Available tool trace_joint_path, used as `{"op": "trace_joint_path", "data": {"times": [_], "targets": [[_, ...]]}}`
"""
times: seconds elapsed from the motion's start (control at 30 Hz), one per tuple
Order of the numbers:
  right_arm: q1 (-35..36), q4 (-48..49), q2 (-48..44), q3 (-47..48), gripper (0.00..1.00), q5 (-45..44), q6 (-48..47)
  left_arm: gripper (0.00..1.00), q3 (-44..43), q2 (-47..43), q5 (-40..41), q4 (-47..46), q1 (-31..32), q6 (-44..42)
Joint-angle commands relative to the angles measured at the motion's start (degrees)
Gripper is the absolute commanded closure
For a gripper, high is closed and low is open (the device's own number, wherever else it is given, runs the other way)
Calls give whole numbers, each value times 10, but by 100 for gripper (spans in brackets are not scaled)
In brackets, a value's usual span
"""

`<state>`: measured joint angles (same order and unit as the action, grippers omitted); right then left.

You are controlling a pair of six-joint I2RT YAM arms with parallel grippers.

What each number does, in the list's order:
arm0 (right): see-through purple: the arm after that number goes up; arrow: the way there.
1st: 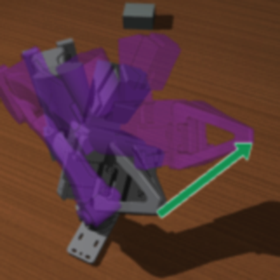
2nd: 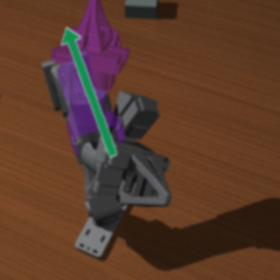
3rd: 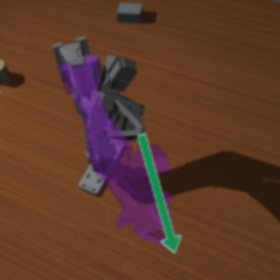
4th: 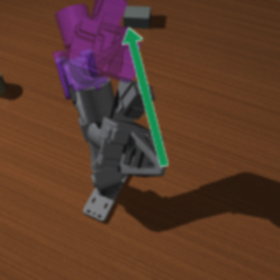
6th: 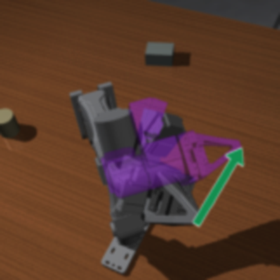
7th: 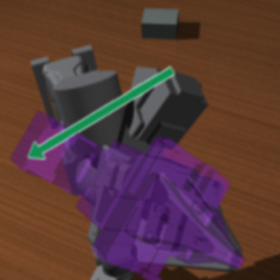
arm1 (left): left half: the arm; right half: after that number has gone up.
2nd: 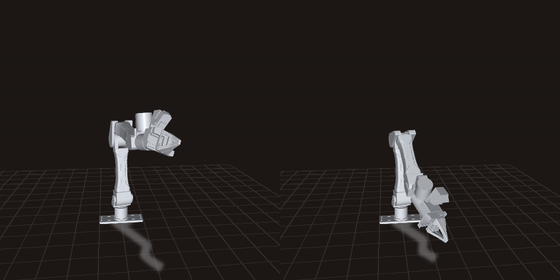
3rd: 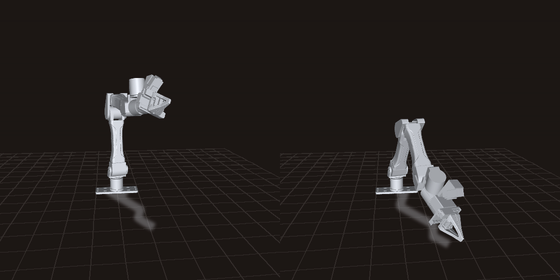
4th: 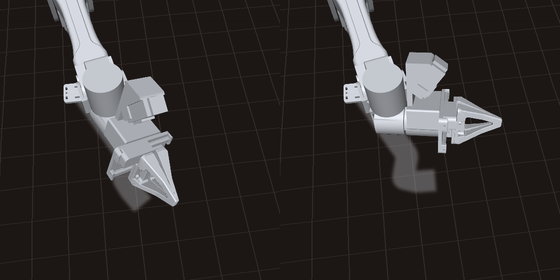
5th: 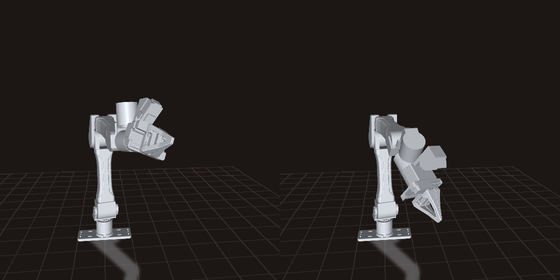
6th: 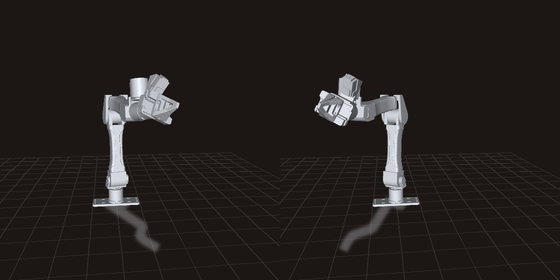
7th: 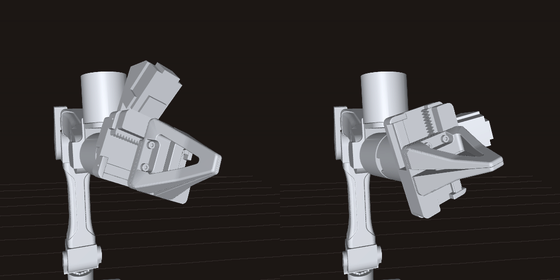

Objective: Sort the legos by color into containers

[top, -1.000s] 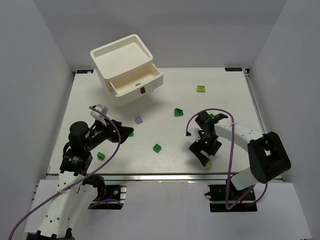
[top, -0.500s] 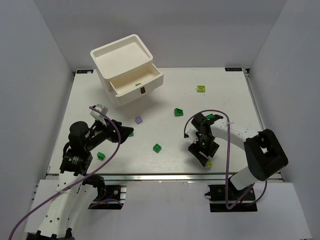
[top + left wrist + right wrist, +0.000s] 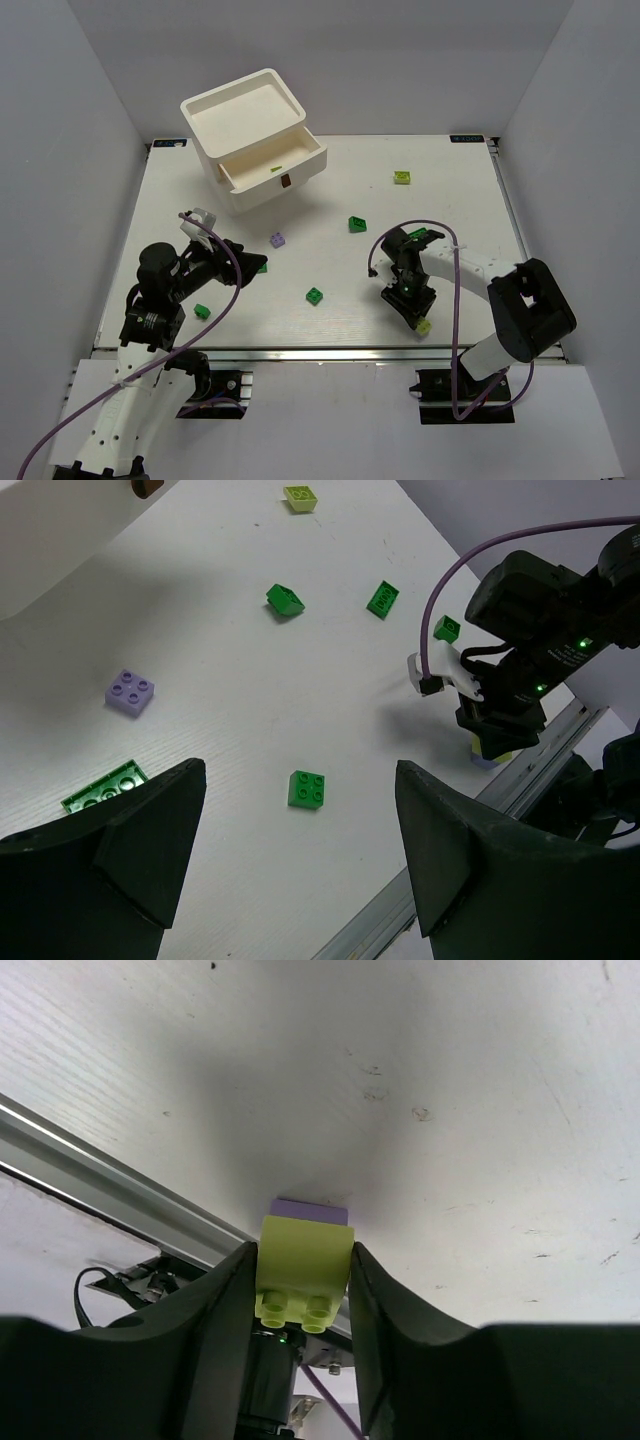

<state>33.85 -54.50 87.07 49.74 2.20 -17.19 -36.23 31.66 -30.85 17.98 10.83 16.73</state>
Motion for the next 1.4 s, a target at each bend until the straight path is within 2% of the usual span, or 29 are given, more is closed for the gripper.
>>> {"op": "trace_joint_path", "data": {"times": [0.0,0.17,0.27,0.4,0.47,0.57,0.77,0.83,0.87,0.93,1.0,1.07,1.1,1.13,1.2,1.23,1.27,1.3,1.37], "targets": [[3,-22,-15,9,65,-11,6,14,1,-5,1,0,-4,-5],[4,-31,-22,37,76,-10,-1,14,4,-5,-8,-7,-4,-4],[3,-41,-23,86,81,8,-21,14,11,-3,-42,-29,-4,3],[4,-37,-28,152,97,80,-43,14,24,14,-131,-66,2,37],[3,-29,-29,197,98,106,-53,15,36,23,-162,-105,2,64],[2,-11,-23,254,100,174,-65,15,57,19,-191,-174,2,158],[-1,55,-30,330,100,371,-64,15,92,44,-218,-370,2,293],[-1,84,-30,345,100,416,-56,14,99,52,-216,-428,7,315],[-1,89,-29,355,100,473,-60,14,104,61,-214,-444,7,328],[-4,117,-24,374,100,522,-50,13,107,68,-204,-481,12,336],[-4,135,-17,386,100,610,-46,12,115,83,-200,-524,19,349],[-4,196,-15,382,100,679,-22,12,121,94,-199,-556,31,363],[-4,231,-15,375,100,699,28,11,125,103,-199,-587,31,367],[-3,326,-20,351,100,714,64,9,127,110,-199,-606,37,375],[-1,446,-23,320,100,749,206,6,129,123,-197,-644,43,381],[1,503,-23,290,100,757,250,5,125,126,-195,-646,49,382],[3,615,-20,278,100,770,293,4,121,131,-188,-646,54,380],[5,666,-17,267,100,773,373,3,117,135,-186,-640,54,378],[9,781,-6,245,100,777,439,2,104,150,-181,-627,62,368]]}}
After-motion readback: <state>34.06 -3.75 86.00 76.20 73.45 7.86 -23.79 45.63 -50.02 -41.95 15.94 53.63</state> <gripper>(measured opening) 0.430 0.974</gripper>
